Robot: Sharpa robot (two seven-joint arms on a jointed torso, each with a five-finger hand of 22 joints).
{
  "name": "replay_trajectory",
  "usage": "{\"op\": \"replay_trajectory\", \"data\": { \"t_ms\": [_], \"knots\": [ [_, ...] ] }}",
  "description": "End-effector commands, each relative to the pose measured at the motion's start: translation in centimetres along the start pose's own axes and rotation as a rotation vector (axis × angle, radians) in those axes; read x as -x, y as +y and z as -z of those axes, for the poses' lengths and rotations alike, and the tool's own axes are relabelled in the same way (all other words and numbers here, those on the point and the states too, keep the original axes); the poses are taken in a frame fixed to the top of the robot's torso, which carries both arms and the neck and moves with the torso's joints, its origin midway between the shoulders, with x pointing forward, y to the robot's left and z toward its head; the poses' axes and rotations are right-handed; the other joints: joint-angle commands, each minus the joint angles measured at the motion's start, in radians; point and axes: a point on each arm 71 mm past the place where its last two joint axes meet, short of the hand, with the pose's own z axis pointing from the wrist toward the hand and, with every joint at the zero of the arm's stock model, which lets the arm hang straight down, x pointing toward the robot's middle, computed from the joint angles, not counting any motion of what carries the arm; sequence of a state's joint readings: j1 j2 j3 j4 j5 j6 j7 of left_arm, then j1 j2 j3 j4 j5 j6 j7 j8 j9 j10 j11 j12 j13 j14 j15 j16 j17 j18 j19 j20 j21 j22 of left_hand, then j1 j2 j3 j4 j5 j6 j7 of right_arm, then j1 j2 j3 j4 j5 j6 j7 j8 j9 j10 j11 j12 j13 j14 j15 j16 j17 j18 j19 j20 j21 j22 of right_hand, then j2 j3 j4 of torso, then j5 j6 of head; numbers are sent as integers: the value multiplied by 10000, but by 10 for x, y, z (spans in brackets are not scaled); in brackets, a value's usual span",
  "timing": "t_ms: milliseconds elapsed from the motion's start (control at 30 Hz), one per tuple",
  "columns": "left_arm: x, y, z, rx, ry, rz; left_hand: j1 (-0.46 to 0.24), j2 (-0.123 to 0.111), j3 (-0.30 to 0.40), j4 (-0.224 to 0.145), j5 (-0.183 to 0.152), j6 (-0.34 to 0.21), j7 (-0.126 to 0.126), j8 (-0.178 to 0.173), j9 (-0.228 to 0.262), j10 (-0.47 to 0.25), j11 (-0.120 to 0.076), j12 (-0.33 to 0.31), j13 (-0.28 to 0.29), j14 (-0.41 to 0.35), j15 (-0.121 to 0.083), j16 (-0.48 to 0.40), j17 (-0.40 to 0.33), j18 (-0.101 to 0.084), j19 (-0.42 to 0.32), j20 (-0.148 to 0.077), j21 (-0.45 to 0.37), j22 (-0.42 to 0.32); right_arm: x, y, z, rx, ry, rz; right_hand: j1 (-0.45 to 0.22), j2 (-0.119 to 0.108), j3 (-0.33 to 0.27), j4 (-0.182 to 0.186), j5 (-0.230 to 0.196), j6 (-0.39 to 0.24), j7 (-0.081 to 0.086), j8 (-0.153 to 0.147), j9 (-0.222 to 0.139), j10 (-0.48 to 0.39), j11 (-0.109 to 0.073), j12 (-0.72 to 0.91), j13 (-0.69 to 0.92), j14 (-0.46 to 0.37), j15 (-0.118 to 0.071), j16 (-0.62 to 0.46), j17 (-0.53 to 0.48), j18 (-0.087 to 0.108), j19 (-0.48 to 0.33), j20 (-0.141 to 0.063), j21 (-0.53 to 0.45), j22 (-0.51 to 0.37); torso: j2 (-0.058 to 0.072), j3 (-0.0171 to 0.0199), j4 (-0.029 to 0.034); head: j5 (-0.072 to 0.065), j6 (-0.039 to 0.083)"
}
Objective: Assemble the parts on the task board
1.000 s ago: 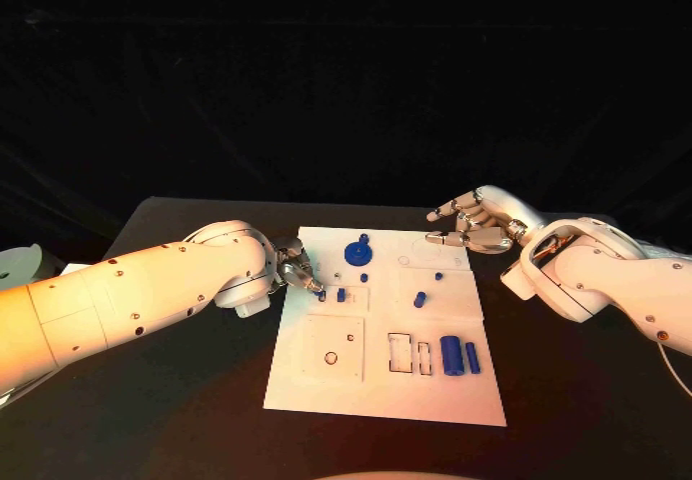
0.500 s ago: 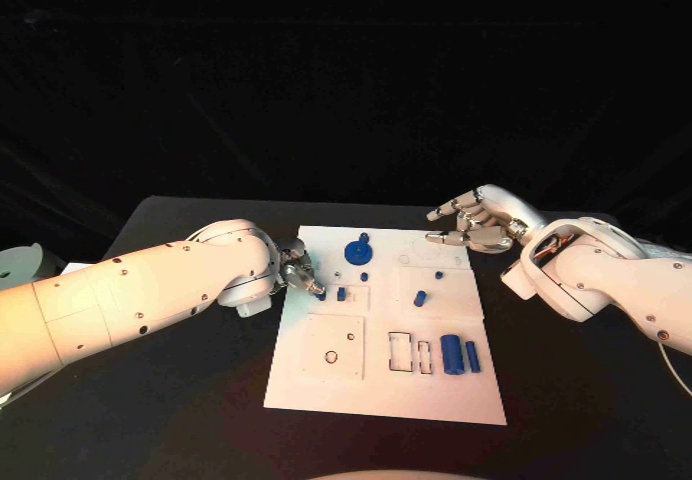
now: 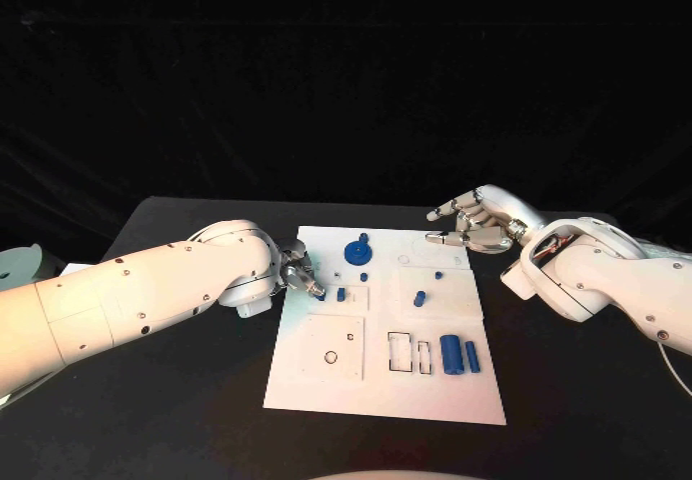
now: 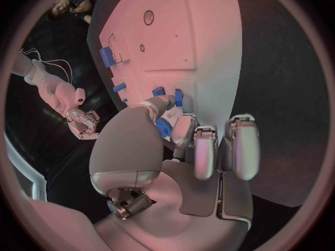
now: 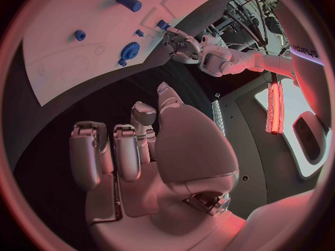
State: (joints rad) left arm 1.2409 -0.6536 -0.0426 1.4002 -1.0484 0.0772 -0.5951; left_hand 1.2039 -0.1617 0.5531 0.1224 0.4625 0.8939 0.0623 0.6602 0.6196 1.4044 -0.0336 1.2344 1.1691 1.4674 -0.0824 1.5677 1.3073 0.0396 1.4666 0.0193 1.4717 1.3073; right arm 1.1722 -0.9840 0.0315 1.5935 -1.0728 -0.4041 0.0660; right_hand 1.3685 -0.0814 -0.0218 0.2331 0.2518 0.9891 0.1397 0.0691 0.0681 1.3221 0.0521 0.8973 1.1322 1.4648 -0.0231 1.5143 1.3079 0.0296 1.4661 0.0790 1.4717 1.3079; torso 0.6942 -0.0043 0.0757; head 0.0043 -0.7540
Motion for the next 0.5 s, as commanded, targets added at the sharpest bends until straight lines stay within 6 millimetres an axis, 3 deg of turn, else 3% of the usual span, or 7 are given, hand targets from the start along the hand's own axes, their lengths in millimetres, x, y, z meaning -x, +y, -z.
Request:
{"op": "replay_trajectory", "data": {
  "t_ms": [33, 500],
  "knots": [
    [-5, 1, -1, 136, 386, -288, -39, 97, 1197, -1147, 51, 280, -229, 64, 4, -4, -29, -52, -32, 1033, -82, 31, 2635, -87, 614, -31, 4, 1530, -1, 1, 0, 61, 138, 17, 1, 72, -65, -7, 35, 43, -19, 2, 11, -65, -28, -44, -8, 834, -15, -49, 1681, 119, 159, 12, -32, 813, 3, -2, 4, -9, -18],
    [-8, -2, -5, 345, 777, -594, -470, 0, 888, -1062, -4, 457, -338, -20, -160, 34, -90, -317, -356, 1033, -123, 31, 2635, -82, 607, -52, -25, 1517, -1, 1, 1, 56, 141, 16, 1, 72, -65, -7, 35, 43, -19, 2, 11, -65, -28, -44, -8, 834, -15, -49, 1681, 119, 159, 12, -32, 813, 12, -1, -1, -16, -53]
  ]
}}
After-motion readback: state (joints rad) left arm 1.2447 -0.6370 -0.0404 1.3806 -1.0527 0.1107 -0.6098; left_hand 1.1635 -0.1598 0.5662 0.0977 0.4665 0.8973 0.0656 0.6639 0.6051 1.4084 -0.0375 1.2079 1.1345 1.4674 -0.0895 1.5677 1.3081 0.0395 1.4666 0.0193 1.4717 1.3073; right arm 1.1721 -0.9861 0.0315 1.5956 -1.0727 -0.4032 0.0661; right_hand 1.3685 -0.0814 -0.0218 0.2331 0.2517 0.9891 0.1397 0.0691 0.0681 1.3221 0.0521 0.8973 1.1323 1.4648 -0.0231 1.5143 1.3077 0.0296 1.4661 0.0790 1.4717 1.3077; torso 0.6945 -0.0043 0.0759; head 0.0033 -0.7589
